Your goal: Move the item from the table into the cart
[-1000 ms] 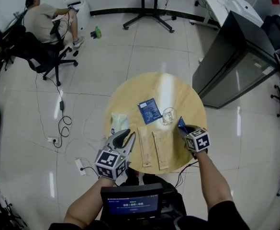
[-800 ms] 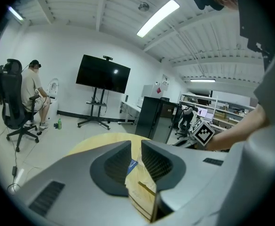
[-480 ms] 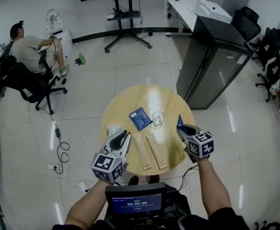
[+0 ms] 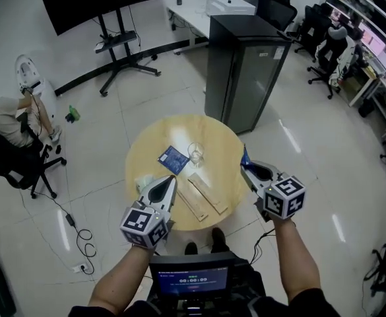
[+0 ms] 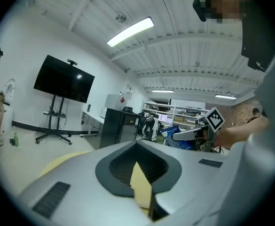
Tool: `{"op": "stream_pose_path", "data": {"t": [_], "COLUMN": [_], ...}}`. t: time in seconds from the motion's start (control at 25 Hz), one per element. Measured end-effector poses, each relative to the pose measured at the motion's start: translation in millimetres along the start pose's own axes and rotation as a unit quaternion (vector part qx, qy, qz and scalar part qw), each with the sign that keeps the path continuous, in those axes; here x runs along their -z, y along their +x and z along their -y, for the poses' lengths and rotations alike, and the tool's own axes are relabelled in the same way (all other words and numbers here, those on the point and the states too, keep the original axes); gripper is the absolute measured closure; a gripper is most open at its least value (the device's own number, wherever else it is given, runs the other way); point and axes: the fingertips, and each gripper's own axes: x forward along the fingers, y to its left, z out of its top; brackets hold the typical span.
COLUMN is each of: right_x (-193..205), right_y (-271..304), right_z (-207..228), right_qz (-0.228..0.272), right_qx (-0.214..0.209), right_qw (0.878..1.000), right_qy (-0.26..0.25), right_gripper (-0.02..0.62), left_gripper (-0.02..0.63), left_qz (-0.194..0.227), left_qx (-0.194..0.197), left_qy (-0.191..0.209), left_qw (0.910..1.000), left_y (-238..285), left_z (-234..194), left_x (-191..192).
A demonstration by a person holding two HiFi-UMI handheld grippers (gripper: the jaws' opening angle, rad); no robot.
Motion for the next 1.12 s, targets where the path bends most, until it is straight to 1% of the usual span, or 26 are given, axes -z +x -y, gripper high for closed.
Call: {"op": "stream_pose_path", "data": {"t": [0.16, 0.24, 0.4, 0.52, 0.6, 0.76, 0.88, 1.0, 1.12], "right_x": [-1.8, -3.8, -1.1, 5.0, 10.5, 34.7, 54.5, 73.9, 97.4], "right_y": [-59.6, -99.3, -187.8, -253.4, -304.1, -430.6, -522.0, -607.3, -688.0], "right_z": [-8.9, -5.5, 13.7, 38.3, 59.3, 105.0, 127.0, 147.3, 160.9], "right_qz": [0.03, 0.052, 0.088, 0.108, 0.126, 0.161, 0.183, 0.202, 0.222], "right_qx": [0.039, 0.062, 0.107, 0.138, 0.161, 0.21, 0.249, 0.299, 0.359], "right_qw": [0.999, 0.997, 0.99, 0.984, 0.978, 0.964, 0.95, 0.932, 0.904], "right_qy": [0.003, 0.013, 0.026, 0.027, 0.033, 0.041, 0.044, 0.046, 0.064], "right_gripper": [0.532, 0.532, 0.532, 0.533, 0.534, 0.534, 0.534, 0.534, 0.534], "left_gripper": [0.603, 0.603, 0.603, 0.603, 0.603, 0.603, 0.603, 0.603, 0.603], "left_qz": [0.002, 0.001, 0.006, 0.006, 0.0, -0.015, -0.02, -0.022, -0.039], "left_qx": [0.047, 0.072, 0.125, 0.159, 0.186, 0.252, 0.301, 0.353, 0.41], "left_qy": [0.015, 0.018, 0.029, 0.032, 0.027, 0.036, 0.046, 0.063, 0.082], "left_qw": [0.9988, 0.9972, 0.9917, 0.9868, 0.9821, 0.9669, 0.9525, 0.9333, 0.9076], "left_y": [-1.4, 2.1, 18.1, 44.8, 68.2, 110.1, 130.0, 152.3, 168.2], "left_z": [36.1, 64.2, 139.6, 202.8, 254.9, 393.2, 493.0, 586.5, 672.4], "left_x": [-2.4, -4.2, -10.4, -7.8, -1.2, 25.1, 42.3, 54.7, 71.0]}}
